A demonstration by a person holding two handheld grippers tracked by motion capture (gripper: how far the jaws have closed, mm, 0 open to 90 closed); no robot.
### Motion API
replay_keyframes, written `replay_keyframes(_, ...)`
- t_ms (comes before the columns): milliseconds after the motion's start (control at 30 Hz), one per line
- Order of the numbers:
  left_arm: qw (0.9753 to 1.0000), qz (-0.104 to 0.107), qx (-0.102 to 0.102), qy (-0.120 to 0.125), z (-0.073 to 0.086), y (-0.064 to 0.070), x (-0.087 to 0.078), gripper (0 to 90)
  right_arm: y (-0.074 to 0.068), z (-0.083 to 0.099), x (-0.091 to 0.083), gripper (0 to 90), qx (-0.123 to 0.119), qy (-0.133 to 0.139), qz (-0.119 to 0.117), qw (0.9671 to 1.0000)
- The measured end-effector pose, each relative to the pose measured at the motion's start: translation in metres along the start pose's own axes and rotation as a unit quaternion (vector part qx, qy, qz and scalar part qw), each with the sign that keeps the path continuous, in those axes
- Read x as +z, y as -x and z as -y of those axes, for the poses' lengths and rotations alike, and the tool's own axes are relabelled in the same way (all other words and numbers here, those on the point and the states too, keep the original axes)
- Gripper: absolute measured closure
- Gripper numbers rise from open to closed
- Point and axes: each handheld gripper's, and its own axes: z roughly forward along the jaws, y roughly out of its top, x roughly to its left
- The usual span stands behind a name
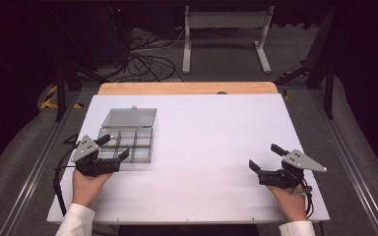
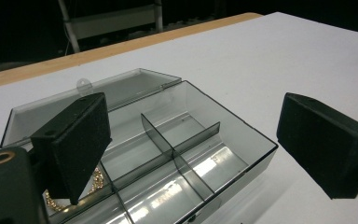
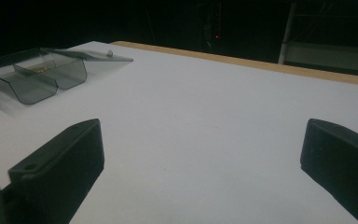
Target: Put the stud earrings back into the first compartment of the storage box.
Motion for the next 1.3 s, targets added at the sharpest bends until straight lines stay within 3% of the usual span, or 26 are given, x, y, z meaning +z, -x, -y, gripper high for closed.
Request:
replay_keyframes(533,0.9998,-0.005,-0.011,0.013,0.014,-0.001,-0.014,10.1,0.001,0.002,0.0,0.2,0.002,0.003,0.004,1.0)
replay_keyframes(833,0.9998,-0.007,-0.002,0.02,0.019,-0.002,-0.021,9.7,0.002,0.002,0.0,0.2,0.002,0.004,0.003,1.0)
replay_keyframes(1300,0.9997,-0.007,-0.004,0.025,0.03,-0.006,-0.028,9.2,0.002,0.004,0.002,0.2,0.001,0.001,0.003,1.0)
